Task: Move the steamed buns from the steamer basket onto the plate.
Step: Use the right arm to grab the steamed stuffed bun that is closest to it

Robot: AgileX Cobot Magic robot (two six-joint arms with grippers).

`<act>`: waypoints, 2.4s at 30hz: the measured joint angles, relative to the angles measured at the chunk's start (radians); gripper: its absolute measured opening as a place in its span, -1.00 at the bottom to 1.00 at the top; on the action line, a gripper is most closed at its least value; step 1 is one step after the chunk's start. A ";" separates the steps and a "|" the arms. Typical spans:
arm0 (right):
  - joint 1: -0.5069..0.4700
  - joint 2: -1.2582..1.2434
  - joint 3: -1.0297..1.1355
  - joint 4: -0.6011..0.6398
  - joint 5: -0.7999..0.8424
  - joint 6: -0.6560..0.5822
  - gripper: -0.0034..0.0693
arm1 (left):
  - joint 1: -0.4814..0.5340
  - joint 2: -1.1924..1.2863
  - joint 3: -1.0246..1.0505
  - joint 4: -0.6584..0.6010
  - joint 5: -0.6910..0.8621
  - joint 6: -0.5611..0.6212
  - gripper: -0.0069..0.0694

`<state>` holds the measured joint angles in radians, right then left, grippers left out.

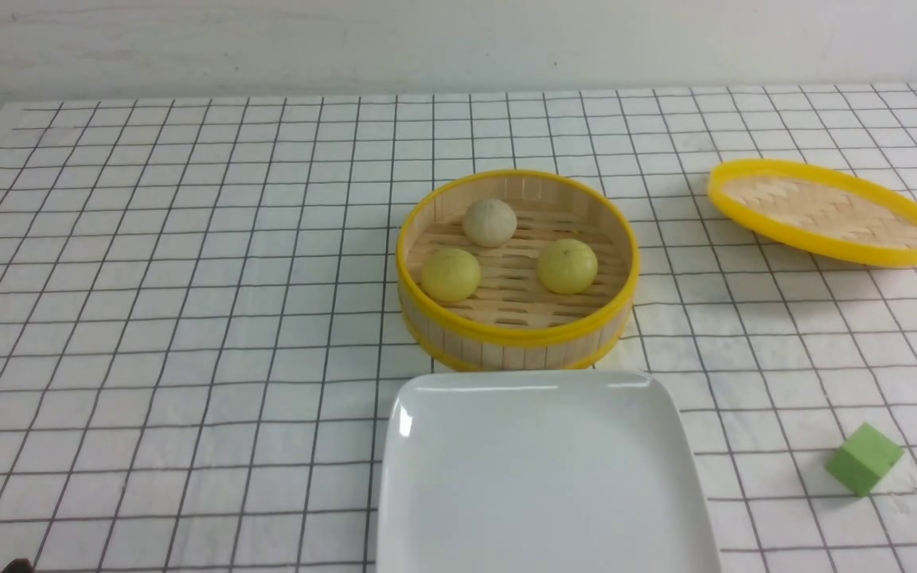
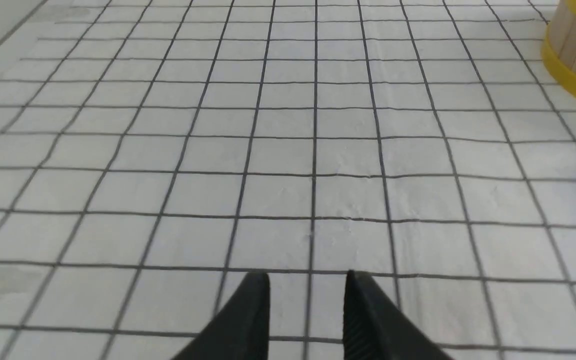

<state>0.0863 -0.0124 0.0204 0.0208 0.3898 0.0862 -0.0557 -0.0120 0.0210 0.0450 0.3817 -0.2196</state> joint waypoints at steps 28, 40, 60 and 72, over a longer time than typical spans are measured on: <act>0.000 0.601 -0.538 -0.011 0.401 0.346 -0.89 | 0.000 0.384 -0.424 -0.357 0.396 -0.251 -0.81; 0.027 1.385 -0.861 0.654 0.471 -0.401 -0.49 | 0.000 0.823 -0.525 -0.319 0.529 -0.045 -0.79; 0.310 2.148 -1.878 0.163 0.558 -0.119 0.17 | 0.000 0.913 -0.525 -0.347 0.455 -0.013 -0.10; 0.311 2.212 -1.962 0.156 0.610 -0.097 -0.83 | 0.000 0.913 -0.525 -0.347 0.448 -0.013 -0.08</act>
<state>0.3974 2.1996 -1.9416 0.1763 0.9996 -0.0109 -0.0557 0.9013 -0.5036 -0.3016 0.8295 -0.2326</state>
